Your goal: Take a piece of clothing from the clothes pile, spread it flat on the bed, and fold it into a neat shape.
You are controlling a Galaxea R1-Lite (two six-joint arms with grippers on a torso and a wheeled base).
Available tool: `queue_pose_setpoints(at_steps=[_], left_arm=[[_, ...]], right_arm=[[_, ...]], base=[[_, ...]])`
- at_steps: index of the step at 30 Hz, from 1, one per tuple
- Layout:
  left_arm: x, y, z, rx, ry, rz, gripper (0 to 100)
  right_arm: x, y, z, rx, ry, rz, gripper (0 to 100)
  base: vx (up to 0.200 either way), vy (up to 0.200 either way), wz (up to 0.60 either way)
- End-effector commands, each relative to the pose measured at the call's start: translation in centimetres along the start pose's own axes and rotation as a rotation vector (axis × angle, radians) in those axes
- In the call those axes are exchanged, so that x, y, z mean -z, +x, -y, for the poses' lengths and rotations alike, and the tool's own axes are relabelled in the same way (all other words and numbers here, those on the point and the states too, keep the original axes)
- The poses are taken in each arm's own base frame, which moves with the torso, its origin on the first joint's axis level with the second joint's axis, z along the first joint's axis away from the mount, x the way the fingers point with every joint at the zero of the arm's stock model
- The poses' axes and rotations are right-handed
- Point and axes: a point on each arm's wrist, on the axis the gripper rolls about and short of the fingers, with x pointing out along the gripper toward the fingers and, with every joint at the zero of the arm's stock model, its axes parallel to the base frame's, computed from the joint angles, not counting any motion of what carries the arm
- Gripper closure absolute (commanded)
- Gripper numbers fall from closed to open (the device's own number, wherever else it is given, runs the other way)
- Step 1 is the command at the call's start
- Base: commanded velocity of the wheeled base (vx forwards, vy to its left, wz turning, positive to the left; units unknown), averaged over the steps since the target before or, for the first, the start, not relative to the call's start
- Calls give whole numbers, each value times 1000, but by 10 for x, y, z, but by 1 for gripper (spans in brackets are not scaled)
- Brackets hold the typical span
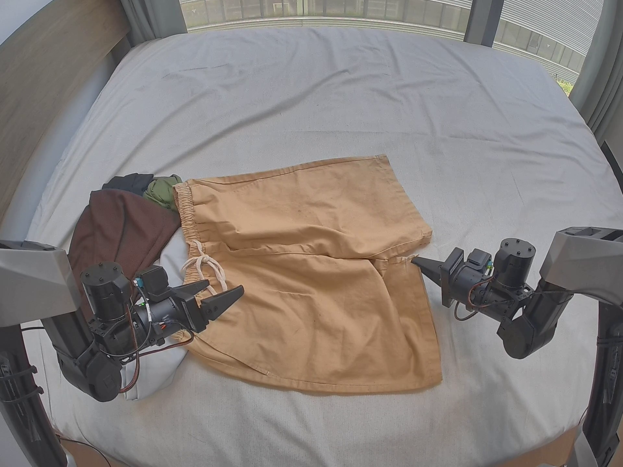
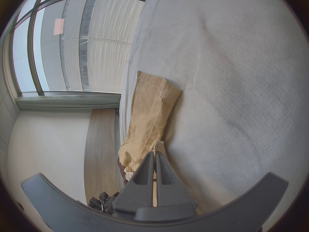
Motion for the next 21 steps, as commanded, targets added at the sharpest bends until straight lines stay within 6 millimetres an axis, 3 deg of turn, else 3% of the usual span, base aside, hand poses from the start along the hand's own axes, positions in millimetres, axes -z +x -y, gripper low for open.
queue_pose_setpoints(at_steps=[1,21], left_arm=[[0,0,-1,-2,0,2,0],[5,2,-7,-24,0,-12,0]], right_arm=[[-6,-7,-1,5,-44,20,100],[-18,-27,13,65,-159,62,100]], base=[[0,0,0],[0,0,0]])
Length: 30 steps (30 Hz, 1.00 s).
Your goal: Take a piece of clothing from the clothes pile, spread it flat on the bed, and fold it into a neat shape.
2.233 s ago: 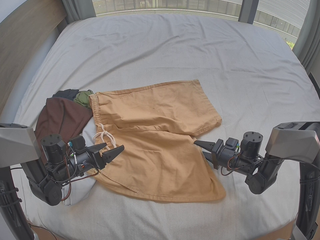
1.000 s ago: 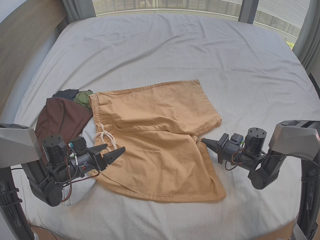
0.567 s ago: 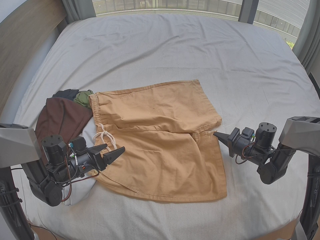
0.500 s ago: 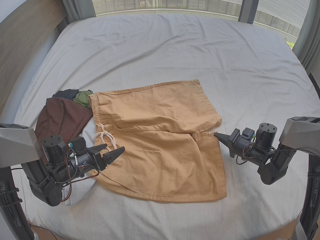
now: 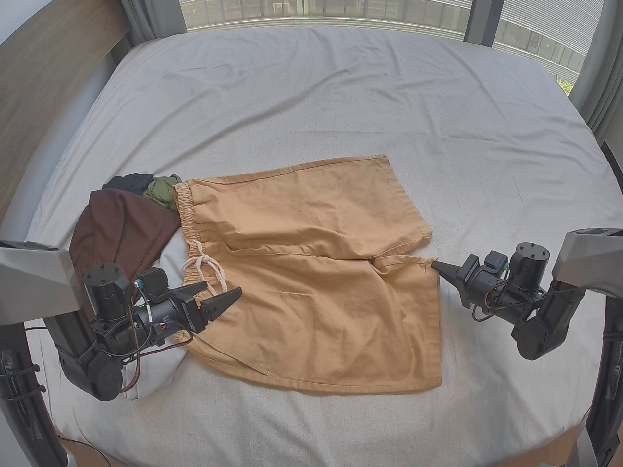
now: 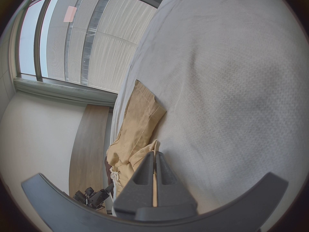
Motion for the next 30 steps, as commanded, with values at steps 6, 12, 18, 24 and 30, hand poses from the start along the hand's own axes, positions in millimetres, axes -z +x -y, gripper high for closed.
queue_pose_setpoints(at_steps=[6,12,18,24,30], left_arm=[[3,1,-2,-10,-6,-8,0],[3,1,-3,-17,-7,-6,0],[4,0,-3,-20,-9,-11,0],[3,-1,-4,-38,-11,-4,0],[-16,-22,-18,-95,-19,61,0]], right_arm=[[-16,-1,1,-14,-16,49,100],[-19,-1,2,-11,-18,59,100],[-17,-1,5,-5,-47,55,100],[-16,0,4,-7,-84,50,0],[-30,-12,-36,-122,-204,125,0]], base=[[0,0,0],[0,0,0],[0,0,0],[0,0,0],[0,0,0]])
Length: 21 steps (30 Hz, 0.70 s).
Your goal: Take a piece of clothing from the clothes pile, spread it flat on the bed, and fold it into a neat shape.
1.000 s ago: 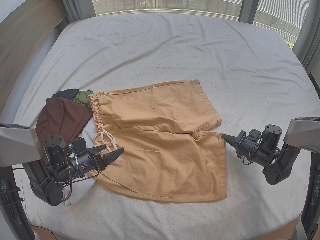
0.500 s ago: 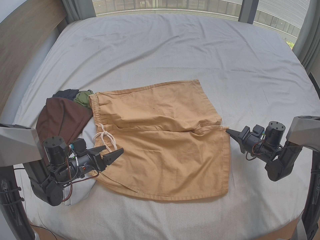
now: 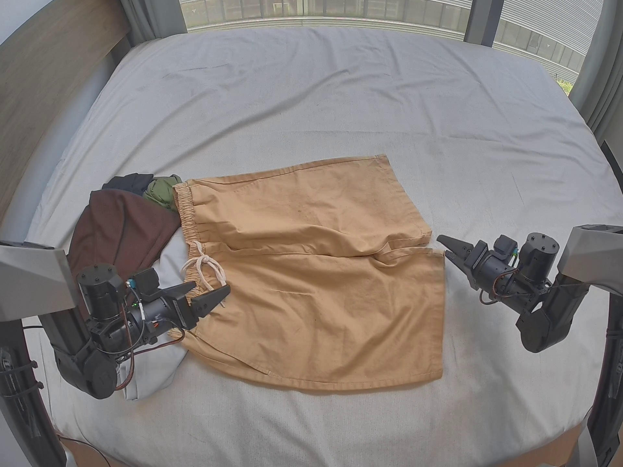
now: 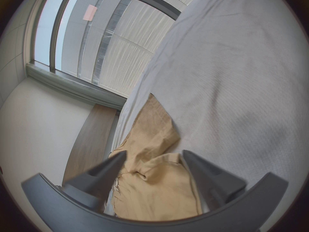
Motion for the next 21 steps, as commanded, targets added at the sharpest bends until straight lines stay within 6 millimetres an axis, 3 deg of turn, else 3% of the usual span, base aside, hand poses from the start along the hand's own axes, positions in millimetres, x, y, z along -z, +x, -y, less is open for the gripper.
queue_pose_setpoints(at_steps=[1,7,10,14,21], left_arm=[[-19,-18,-9,-40,-6,63,0],[-36,-34,-18,-40,-7,115,0],[-38,-41,-23,-32,-13,115,0],[-33,-44,-22,-38,-24,99,0],[-23,-50,-21,-48,-50,56,0]], right_arm=[[-16,-11,-35,-69,-82,46,0],[-9,-23,-73,-146,-150,28,0],[17,-27,-95,-200,-205,-49,0],[37,-26,-103,-230,-309,-103,0],[46,-26,-105,-237,-341,-125,0]], base=[[0,0,0],[0,0,0],[0,0,0],[0,0,0],[0,0,0]])
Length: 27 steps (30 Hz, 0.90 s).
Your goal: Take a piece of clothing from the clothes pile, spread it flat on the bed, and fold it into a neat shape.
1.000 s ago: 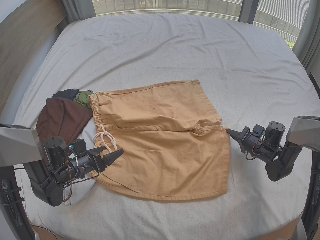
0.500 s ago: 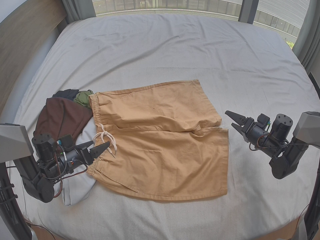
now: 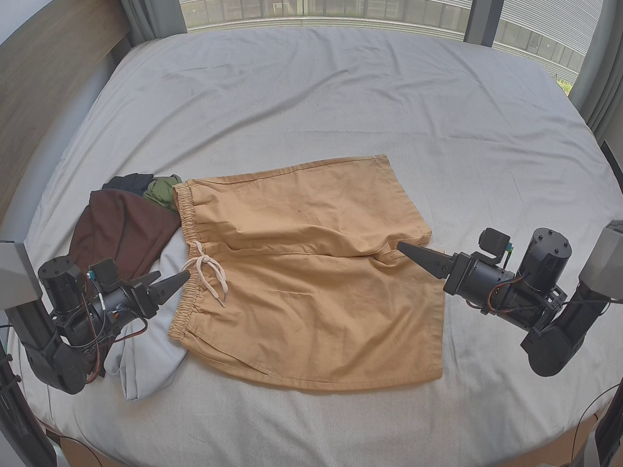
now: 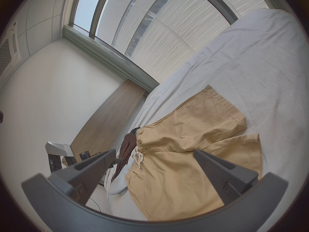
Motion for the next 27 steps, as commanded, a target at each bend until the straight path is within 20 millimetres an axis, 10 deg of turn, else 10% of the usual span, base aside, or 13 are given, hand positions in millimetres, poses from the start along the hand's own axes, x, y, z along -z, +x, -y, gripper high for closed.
queue_pose_setpoints(at_steps=[1,27], left_arm=[[6,-7,1,-7,-18,-27,0],[70,-14,-12,-50,-109,-283,0]], right_arm=[[2,-1,-6,-14,-1,-9,0],[13,3,5,12,5,-43,0]], base=[[0,0,0],[0,0,0]])
